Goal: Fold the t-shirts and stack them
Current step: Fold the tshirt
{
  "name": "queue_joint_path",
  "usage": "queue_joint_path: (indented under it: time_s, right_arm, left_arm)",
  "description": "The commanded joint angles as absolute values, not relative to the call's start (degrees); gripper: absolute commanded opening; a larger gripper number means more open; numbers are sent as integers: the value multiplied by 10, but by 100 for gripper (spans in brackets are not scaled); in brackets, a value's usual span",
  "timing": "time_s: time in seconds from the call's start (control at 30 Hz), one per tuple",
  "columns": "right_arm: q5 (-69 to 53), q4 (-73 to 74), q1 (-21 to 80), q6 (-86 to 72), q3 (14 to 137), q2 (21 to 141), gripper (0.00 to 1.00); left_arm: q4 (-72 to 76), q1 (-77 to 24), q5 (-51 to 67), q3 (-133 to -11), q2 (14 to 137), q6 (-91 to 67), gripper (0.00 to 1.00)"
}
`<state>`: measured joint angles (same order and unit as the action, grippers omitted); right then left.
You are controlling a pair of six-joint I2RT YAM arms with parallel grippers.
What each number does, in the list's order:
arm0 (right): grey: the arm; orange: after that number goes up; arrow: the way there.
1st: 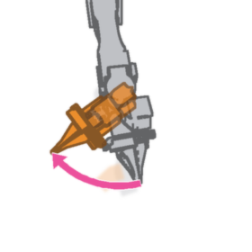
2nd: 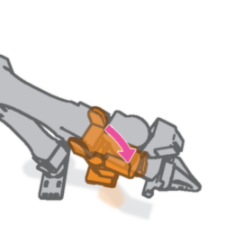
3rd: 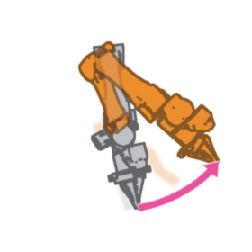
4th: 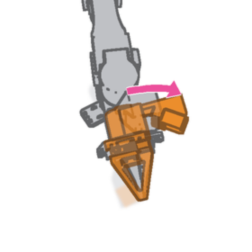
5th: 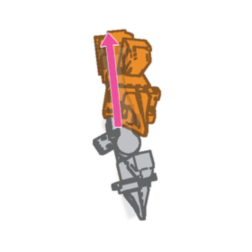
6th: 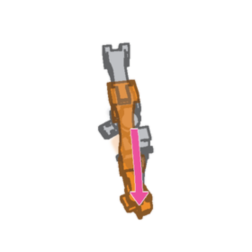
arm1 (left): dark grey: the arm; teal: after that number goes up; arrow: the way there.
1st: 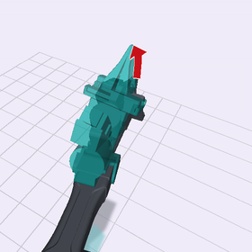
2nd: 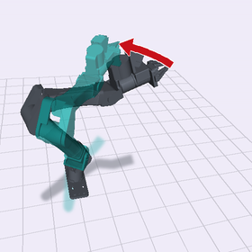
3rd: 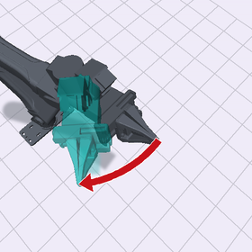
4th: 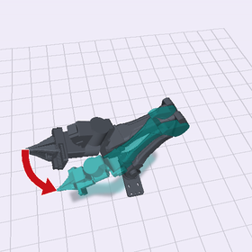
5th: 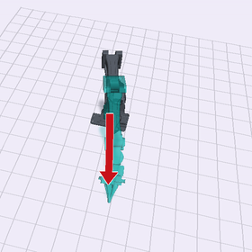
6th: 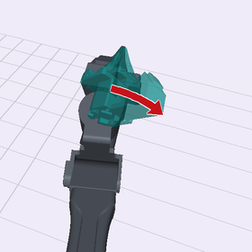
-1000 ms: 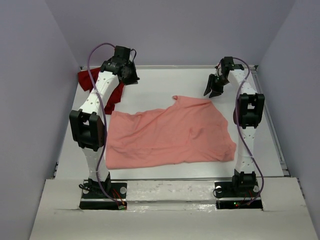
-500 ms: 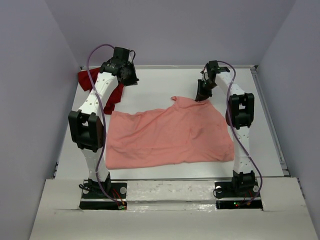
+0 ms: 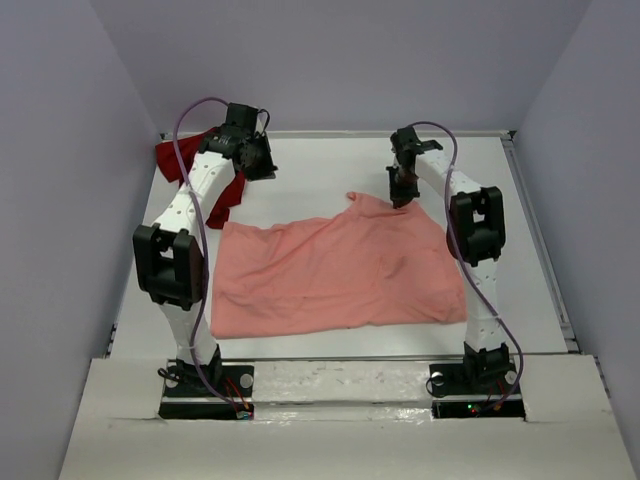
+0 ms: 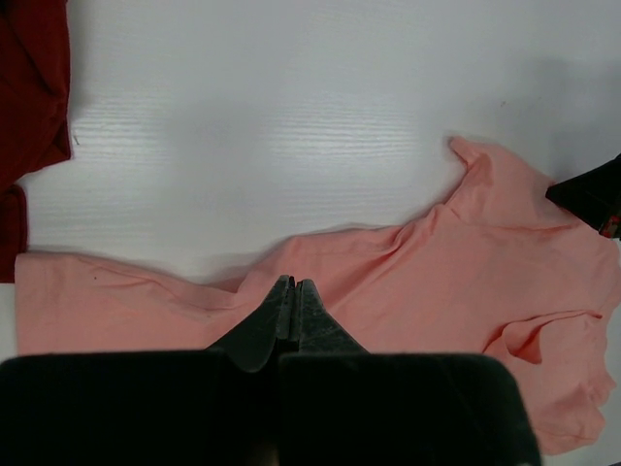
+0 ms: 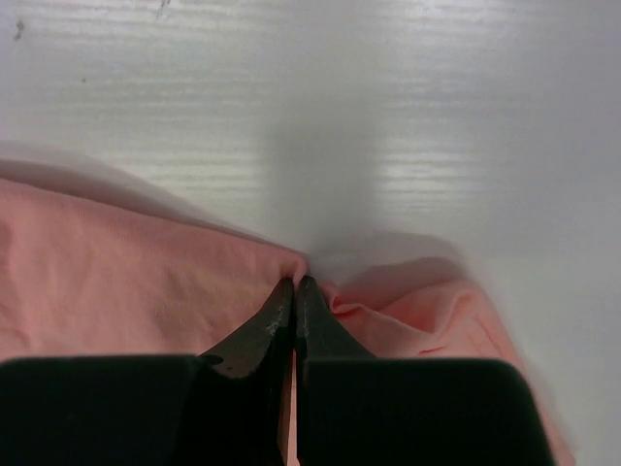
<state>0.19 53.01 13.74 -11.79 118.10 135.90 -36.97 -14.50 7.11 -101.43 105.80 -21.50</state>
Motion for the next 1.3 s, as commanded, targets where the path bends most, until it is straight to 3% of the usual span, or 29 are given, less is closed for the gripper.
queue_joint_path:
  time_s: [0.0,0.33,0.47,0.77,0.9,1.27]
  right_arm:
    - [135,484,157,-134,1100,1279,0]
    - [204,407,181,-161,937,1187,0]
    - [228,401,181,-159,935,1207,0]
    - [261,444,175,-132,1084,1296,0]
    - [305,485,163,-121,1171,1333,0]
    - [282,477,143,-76,1221,1375,0]
  left_arm:
    - [-349,-143,82,-985,1006,-206,0]
    - [-317,-151,91,-906,985,-209,0]
    - [-313,-156,84,-891,989,-212,0]
    - [-375,-168,-75,-947,1088,-227,0]
    - [-365,-168,-55,-942,1098,-227,0]
    - [-361,-168,-34,-969,1109,-221,0]
